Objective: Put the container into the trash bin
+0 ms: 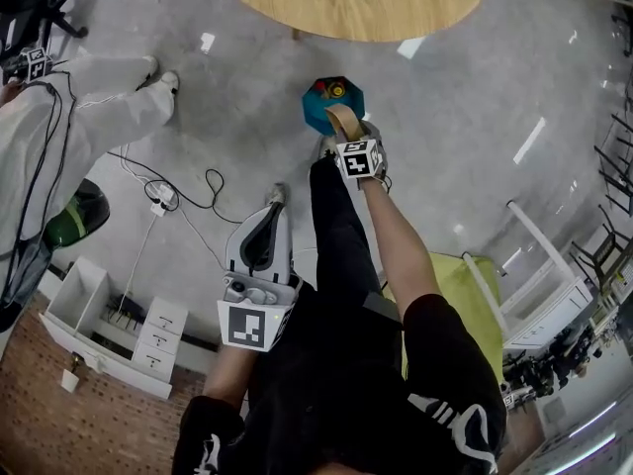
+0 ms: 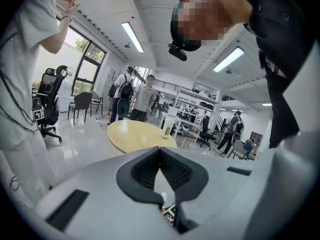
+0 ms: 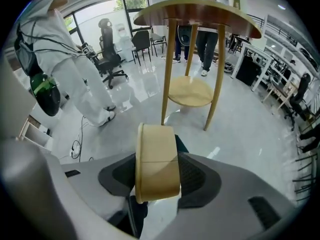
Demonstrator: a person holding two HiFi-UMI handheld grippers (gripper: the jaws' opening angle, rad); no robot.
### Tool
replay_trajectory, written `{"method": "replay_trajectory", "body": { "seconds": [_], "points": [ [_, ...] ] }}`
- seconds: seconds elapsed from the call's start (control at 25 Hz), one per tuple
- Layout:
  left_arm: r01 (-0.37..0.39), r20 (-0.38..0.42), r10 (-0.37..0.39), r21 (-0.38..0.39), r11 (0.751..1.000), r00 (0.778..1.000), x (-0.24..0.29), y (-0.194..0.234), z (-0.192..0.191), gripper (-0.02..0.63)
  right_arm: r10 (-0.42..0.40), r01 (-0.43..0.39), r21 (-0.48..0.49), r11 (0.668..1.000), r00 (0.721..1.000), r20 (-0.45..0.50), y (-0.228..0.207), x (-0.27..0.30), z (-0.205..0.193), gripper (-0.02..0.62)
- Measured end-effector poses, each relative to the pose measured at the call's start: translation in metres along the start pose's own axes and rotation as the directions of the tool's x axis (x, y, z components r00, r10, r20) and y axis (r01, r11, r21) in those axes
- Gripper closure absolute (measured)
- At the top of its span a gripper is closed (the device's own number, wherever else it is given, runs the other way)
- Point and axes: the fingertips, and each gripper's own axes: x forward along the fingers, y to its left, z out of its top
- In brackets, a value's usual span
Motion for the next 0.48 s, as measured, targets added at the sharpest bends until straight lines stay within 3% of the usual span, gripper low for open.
{"method": "replay_trajectory", "body": {
  "seconds": [0.24,0.48],
  "points": [
    [-0.02,-0.027,0.02,-0.028,0.999,0.999,0.006,0.013,-0.024,0.597,0.03,-0.031,-0.036,0.999,0.999,-0.037,0.004,0.04,-0.009,0.362],
    [-0.025,-0.049,0.024,-0.003,1.0,0.998,0.001,0.021,-0.033,0.597,0.051,-0.055,-0.04,0.998,0.995,-0.086,0.012,0.066,-0.018,0.35]
  ]
}}
